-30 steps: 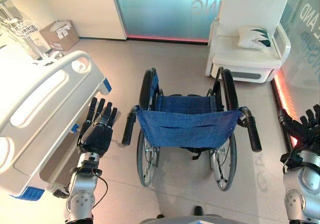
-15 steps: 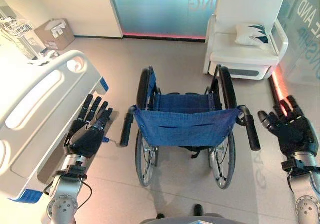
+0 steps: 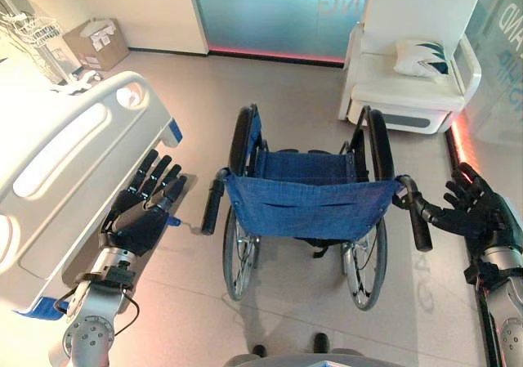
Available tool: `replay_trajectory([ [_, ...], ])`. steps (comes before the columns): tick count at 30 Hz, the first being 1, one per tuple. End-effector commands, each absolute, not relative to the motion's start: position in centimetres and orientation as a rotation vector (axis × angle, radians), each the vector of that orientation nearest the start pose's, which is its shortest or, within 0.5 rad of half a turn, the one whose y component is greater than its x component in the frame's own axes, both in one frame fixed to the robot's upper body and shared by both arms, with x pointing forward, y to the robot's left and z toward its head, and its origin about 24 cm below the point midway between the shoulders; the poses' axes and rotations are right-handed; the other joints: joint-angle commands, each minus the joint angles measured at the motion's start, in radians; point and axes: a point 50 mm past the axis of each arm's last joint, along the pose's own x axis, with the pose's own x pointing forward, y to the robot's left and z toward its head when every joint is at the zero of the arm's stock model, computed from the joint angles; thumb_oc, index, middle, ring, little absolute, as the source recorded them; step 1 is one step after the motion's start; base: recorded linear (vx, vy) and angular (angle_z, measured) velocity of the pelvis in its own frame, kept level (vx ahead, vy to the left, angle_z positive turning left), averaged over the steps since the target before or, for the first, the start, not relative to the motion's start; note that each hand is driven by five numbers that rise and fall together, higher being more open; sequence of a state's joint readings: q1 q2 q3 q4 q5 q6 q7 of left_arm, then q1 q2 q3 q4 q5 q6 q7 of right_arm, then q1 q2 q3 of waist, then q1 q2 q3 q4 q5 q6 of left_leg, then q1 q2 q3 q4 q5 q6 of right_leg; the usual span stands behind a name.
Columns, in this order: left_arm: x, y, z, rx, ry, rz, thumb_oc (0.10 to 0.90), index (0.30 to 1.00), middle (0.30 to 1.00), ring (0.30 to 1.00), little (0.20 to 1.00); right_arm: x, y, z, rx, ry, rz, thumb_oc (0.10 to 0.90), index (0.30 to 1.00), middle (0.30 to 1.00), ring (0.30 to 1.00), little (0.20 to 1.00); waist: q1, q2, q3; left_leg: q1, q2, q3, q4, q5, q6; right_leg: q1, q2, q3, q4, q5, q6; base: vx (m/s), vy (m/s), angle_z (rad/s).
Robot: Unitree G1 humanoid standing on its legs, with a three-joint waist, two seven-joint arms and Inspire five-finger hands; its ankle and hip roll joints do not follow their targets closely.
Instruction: Push the wheelchair next to the bed
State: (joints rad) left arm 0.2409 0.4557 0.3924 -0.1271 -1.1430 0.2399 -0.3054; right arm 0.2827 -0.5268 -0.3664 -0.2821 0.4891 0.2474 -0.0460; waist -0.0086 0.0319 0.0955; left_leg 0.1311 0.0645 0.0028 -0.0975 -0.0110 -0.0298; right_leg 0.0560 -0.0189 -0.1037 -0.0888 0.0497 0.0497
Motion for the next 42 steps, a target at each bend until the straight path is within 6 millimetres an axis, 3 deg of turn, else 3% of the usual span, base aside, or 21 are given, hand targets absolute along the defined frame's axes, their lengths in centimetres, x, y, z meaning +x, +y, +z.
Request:
replay_trajectory([
  [1, 21.0, 28.9, 13.0, -0.525, -0.195, -0.203, 0.8, 0.9, 0.9, 0.9, 0.9, 20.6, -29.7, 14.8, -0.271, -0.142, -0.283, 0.8, 0.9, 0.9, 0.9, 0.9, 0.001, -0.039, -0.059, -0.065, -0.008, 0.04, 0.01, 0.03, -0.009, 0.027, -0.087, -0.018, 0.002, -0.014, 0.053, 0.0, 0.005, 0.1],
  [15, 21.1, 28.5, 12.6, -0.518, -0.166, -0.236, 0.8, 0.9, 0.9, 0.9, 0.9, 21.2, -28.9, 13.6, -0.162, -0.077, -0.221, 0.8, 0.9, 0.9, 0.9, 0.9, 0.012, -0.044, -0.048, -0.062, -0.007, 0.039, 0.01, 0.031, -0.012, 0.032, -0.093, -0.034, 0.002, -0.013, 0.061, 0.01, 0.0, 0.03],
  [27, 21.9, 27.8, 11.8, -0.47, -0.093, -0.278, 0.8, 0.9, 0.9, 0.9, 0.9, 22.2, -29.1, 9.4, -0.126, 0.109, -0.261, 0.8, 0.9, 0.9, 0.9, 0.9, 0.025, -0.038, -0.037, -0.052, -0.008, 0.032, 0.01, 0.035, -0.01, 0.045, -0.096, -0.046, 0.002, -0.011, 0.062, 0.01, 0.0, 0.02],
  [37, 22.0, 27.8, 11.3, -0.314, 0.028, -0.266, 0.8, 0.9, 0.9, 0.9, 0.9, 22.6, -29.9, 9.7, -0.203, 0.121, -0.329, 0.8, 0.9, 0.9, 0.9, 0.9, 0.034, -0.029, -0.021, -0.048, -0.009, 0.024, 0.01, 0.038, -0.01, 0.052, -0.101, -0.056, 0.002, -0.009, 0.066, 0.02, 0.0, 0.05],
  [42, 21.9, 28.8, 10.4, -0.239, 0.134, -0.189, 0.8, 0.9, 0.9, 0.9, 0.9, 22.6, -30.2, 9.8, -0.212, 0.126, -0.335, 0.8, 0.9, 0.9, 0.9, 0.9, 0.035, -0.024, -0.013, -0.046, -0.01, 0.021, 0.01, 0.04, -0.009, 0.056, -0.102, -0.06, 0.002, -0.008, 0.069, 0.01, 0.002, 0.01],
])
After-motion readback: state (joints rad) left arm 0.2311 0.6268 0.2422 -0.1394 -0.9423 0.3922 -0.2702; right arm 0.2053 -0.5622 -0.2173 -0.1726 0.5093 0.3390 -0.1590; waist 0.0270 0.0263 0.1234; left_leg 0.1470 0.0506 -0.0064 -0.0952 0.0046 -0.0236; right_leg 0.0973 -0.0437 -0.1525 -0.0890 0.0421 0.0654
